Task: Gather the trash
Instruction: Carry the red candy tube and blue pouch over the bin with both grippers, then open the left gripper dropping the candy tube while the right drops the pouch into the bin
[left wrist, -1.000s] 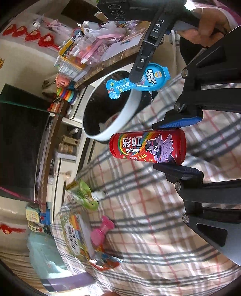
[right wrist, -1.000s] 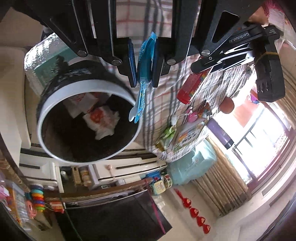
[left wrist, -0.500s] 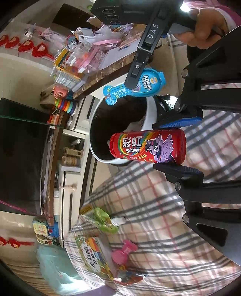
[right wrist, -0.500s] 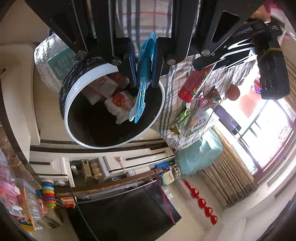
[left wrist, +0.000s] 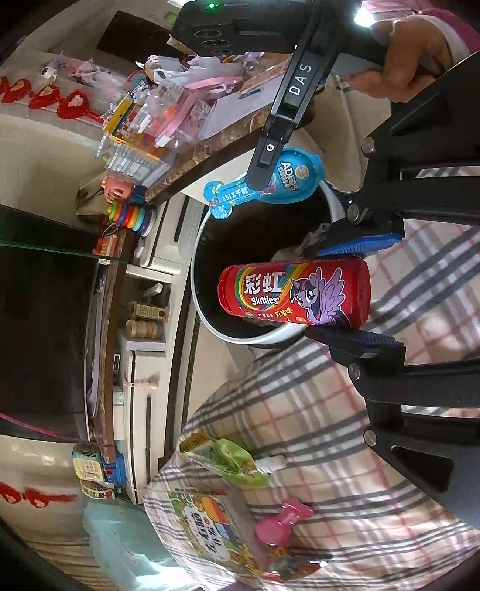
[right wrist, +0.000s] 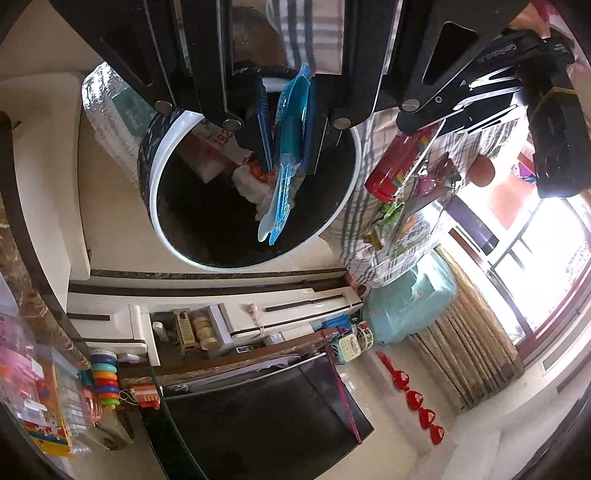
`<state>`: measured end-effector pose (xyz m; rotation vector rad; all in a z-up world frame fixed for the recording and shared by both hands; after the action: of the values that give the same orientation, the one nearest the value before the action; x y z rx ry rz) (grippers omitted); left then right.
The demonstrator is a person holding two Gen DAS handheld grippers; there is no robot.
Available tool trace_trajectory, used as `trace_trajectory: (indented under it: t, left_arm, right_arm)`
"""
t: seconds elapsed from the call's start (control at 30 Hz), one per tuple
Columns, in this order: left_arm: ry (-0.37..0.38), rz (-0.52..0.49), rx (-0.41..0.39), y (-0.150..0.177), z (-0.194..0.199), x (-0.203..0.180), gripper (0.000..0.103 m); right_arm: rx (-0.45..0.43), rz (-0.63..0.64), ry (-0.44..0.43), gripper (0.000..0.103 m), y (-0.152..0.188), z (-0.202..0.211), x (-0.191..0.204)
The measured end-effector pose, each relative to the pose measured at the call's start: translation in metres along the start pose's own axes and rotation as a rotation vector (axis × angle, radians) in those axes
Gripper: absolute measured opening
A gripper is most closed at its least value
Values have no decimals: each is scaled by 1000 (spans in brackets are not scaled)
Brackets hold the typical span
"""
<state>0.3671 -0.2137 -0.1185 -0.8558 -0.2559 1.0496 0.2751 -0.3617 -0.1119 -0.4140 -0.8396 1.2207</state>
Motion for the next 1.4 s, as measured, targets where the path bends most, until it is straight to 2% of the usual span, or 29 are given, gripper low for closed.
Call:
trace_trajectory:
  t: [0.57, 1.03, 1.1, 1.27, 1.4]
  left_arm:
    - [-8, -32, 26, -19, -43, -9, 33]
    - [4, -22, 45, -24, -58, -11, 34]
    - [-16, -9, 48, -23, -59, -8, 45]
    - [-13, 15, 32, -17, -51, 0, 46]
    - [-25, 55, 24, -7, -37, 14, 50]
  right_arm:
    - [21, -5, 40, 16, -17, -20, -20]
    - [40, -18, 61, 17, -19, -31, -27]
    - [41, -27, 60, 21, -19, -33, -29]
    - [38, -49, 65, 35, -20, -32, -33]
    - [18, -36, 57, 42, -21, -25, -27]
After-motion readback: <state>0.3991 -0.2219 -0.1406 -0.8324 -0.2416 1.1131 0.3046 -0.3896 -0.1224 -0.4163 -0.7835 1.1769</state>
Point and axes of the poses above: each gripper's, at about its wrist camera, not at the fingertips, and z roughly against the way its jaws point, x to its left, y to its underside, the point moved 8 cm from there along -z, roughly the way its jaws point, and after that the axes turned 5 degrees about -x, right-handed, at the moved point
